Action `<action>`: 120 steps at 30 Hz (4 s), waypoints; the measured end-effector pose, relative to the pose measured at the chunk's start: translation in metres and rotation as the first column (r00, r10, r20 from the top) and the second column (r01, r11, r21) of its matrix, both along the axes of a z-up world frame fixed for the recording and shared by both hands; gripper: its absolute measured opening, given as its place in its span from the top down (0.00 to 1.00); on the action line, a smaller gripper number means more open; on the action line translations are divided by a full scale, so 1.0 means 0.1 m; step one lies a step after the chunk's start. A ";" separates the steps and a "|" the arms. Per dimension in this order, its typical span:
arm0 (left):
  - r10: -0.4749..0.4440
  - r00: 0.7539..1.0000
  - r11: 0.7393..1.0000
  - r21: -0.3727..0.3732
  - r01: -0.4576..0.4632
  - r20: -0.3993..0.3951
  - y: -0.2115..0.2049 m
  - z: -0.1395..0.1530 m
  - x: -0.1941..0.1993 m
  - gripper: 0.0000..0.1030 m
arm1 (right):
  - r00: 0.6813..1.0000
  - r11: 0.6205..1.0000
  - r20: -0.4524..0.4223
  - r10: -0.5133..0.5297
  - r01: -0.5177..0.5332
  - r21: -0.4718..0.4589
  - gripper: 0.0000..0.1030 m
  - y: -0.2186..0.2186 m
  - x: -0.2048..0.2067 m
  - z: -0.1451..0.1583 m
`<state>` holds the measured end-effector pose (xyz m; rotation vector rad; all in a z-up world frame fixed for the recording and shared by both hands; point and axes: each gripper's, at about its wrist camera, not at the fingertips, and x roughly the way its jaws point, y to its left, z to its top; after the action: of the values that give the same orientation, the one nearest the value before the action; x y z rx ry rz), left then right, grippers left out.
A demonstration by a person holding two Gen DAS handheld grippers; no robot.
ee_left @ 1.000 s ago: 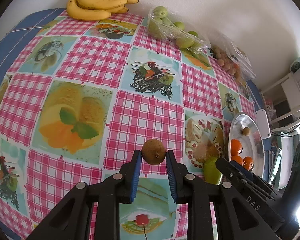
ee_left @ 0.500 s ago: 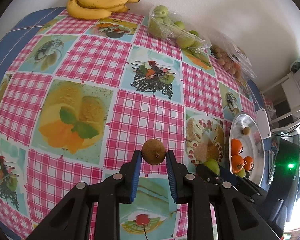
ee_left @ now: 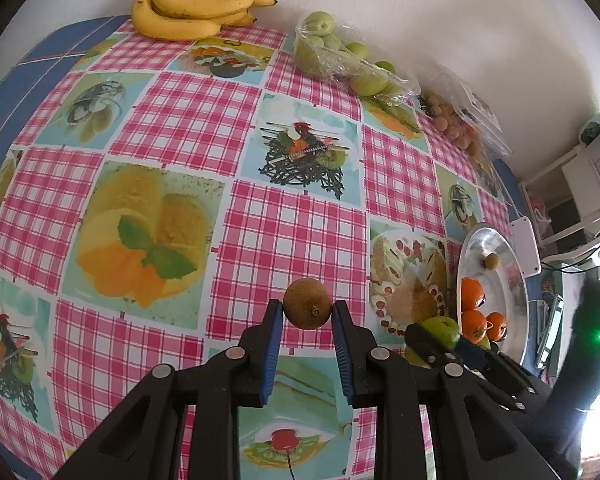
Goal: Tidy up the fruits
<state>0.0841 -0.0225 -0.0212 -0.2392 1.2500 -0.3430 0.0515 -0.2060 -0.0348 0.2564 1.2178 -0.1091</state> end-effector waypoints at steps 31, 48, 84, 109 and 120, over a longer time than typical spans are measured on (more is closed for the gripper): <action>-0.196 0.975 0.981 0.018 0.196 0.102 -1.07 0.37 -0.38 0.74 | 0.966 0.976 0.145 -0.215 0.217 0.004 0.62 -0.90 -0.50 0.58; -0.394 0.914 0.919 0.042 0.392 0.097 -2.12 0.22 -0.55 0.74 | 0.895 0.901 0.135 -0.426 0.433 -0.027 0.62 -1.83 -0.84 0.45; -0.292 0.955 0.951 0.123 0.283 0.061 -1.76 0.20 -0.51 0.34 | 0.917 0.914 0.026 -0.398 0.399 -0.074 0.47 -1.76 -0.74 0.22; -0.106 0.992 0.939 0.336 0.075 0.075 -1.03 -0.11 -0.30 0.00 | 0.978 0.969 -0.016 -0.209 0.205 -0.138 0.16 -1.03 -0.61 0.20; -0.072 0.991 0.940 0.340 0.031 0.109 -0.84 0.01 -0.33 0.00 | 0.982 0.970 -0.013 -0.189 0.185 -0.160 0.00 -0.88 -0.69 0.28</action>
<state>0.0507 -0.1064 -0.0201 0.1083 1.1756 -0.1795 -0.0171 -0.2944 -0.0069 0.2309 1.2040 -0.3733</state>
